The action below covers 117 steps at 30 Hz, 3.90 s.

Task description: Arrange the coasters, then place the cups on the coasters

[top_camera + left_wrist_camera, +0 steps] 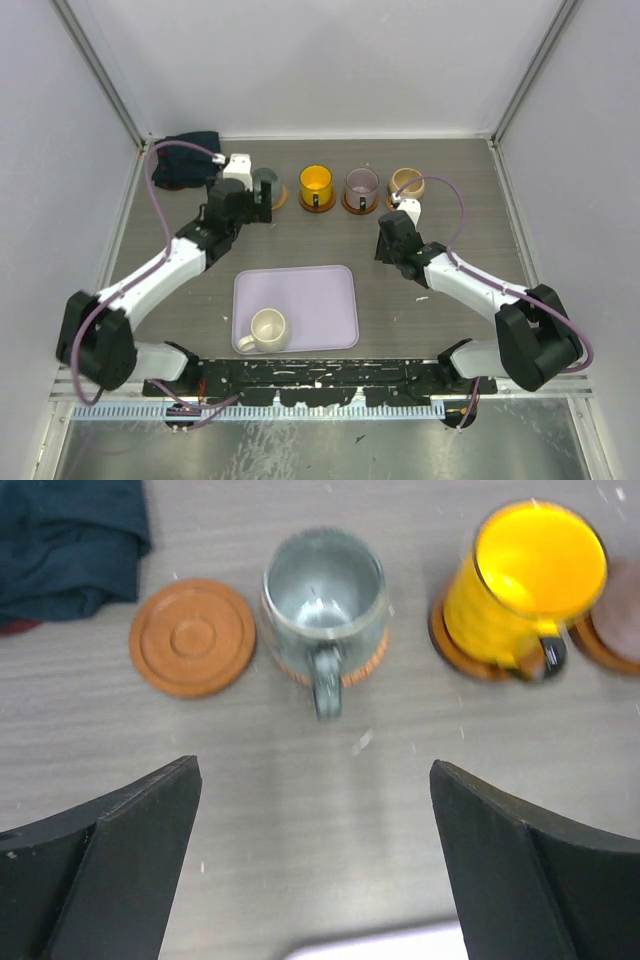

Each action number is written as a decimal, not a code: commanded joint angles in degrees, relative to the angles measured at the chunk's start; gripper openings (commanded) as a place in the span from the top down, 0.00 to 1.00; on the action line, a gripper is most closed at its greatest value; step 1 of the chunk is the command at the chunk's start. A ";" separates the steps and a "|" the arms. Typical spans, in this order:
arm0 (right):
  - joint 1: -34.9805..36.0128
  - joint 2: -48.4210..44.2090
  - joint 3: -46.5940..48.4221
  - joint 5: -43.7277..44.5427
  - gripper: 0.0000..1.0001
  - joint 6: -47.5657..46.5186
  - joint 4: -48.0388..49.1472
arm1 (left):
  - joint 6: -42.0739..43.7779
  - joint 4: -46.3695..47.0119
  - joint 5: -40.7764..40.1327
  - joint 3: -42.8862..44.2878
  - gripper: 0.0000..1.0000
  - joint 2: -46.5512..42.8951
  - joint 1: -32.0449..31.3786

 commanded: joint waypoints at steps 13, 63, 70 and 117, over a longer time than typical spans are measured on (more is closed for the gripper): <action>-3.53 0.33 4.13 -7.07 0.41 -1.59 5.34 | -10.66 -39.25 16.85 -11.08 0.00 -35.36 -11.29; -3.61 2.92 0.34 -17.99 0.49 -0.25 9.53 | -26.73 -54.74 14.41 -16.75 0.27 -27.36 -31.64; -3.63 2.82 -0.06 -18.19 0.49 0.08 9.53 | -26.15 -51.31 17.28 -18.14 0.30 -27.43 -31.77; -3.57 3.68 -3.21 -21.00 0.54 -2.13 15.45 | -12.60 -37.68 -4.51 -10.94 1.00 -26.28 -33.88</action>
